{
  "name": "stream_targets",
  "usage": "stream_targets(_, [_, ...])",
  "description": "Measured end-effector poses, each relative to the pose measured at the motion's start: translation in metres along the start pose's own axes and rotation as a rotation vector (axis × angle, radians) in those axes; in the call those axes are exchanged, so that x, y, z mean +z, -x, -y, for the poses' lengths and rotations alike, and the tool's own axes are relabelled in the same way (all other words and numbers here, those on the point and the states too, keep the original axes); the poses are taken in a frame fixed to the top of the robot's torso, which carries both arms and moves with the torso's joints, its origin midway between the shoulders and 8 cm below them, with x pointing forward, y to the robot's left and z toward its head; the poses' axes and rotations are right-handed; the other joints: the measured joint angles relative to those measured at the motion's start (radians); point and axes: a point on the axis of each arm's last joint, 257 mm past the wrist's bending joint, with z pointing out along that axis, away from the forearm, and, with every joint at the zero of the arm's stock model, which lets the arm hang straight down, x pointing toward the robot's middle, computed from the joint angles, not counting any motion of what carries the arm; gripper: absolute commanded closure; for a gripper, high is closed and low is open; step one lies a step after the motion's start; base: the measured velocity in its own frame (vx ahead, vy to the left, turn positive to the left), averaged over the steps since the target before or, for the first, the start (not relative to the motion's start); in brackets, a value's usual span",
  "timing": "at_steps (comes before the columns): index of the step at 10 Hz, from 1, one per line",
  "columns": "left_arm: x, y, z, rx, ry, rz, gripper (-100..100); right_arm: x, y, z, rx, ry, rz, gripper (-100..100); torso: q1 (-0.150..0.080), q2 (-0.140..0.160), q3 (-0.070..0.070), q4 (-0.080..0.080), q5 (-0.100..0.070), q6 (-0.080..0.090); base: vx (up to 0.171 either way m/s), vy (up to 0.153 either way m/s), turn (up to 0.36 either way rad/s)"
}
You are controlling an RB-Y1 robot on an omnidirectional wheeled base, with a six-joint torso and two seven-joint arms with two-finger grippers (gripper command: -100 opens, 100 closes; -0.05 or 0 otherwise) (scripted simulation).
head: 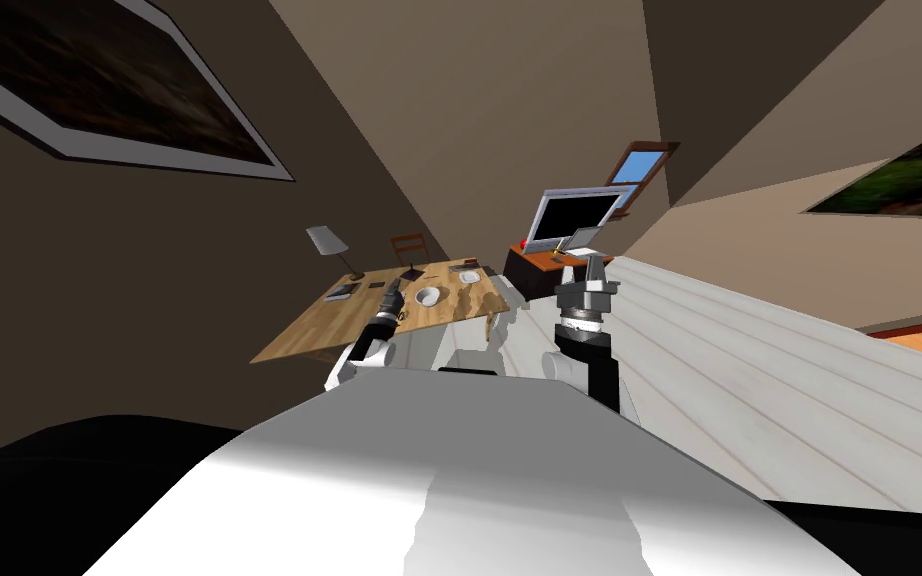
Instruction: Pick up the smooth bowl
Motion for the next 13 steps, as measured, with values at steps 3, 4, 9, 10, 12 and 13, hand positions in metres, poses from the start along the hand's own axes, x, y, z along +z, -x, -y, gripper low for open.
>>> stream_targets(3, [0.005, 0.004, -0.037, 0.001, 0.106, -0.012, -100, 0.000, 0.000, 0.000, 0.000, 0.000, 0.000, 0, 0.000, -0.001, 0.000, 0.000, 0.000, 0.000, -0.072, 0.009, -0.053])
stream_targets(4, [0.004, 0.004, -0.046, 0.001, 0.134, -0.014, -100, 0.000, 0.000, 0.000, 0.000, 0.000, 0.000, 0, 0.000, -0.001, -0.001, 0.000, 0.000, 0.000, -0.099, 0.007, -0.091])
stream_targets(9, [0.002, 0.013, -0.099, 0.004, 0.298, -0.024, -100, 0.000, 0.000, 0.000, 0.000, 0.000, 0.000, 0, 0.000, -0.002, -0.001, 0.000, 0.000, 0.000, -0.060, 0.004, -0.062])
stream_targets(10, [0.001, 0.014, -0.109, 0.004, 0.330, -0.025, -100, 0.000, 0.000, 0.000, 0.000, 0.000, 0.000, 0, 0.000, -0.002, -0.001, 0.000, 0.000, 0.000, -0.069, 0.019, -0.078])
stream_targets(12, [-0.003, 0.015, -0.129, 0.005, 0.397, -0.026, -100, 0.000, 0.000, 0.000, 0.000, 0.000, 0.000, 0, 0.001, -0.002, -0.001, 0.000, 0.000, 0.000, -0.051, 0.014, -0.092])
stream_targets(13, [-0.004, 0.017, -0.141, 0.006, 0.436, -0.026, -100, 0.000, 0.000, 0.000, 0.000, 0.000, 0.000, 0, 0.001, -0.003, -0.002, -0.001, 0.000, 0.000, -0.036, 0.013, -0.050])
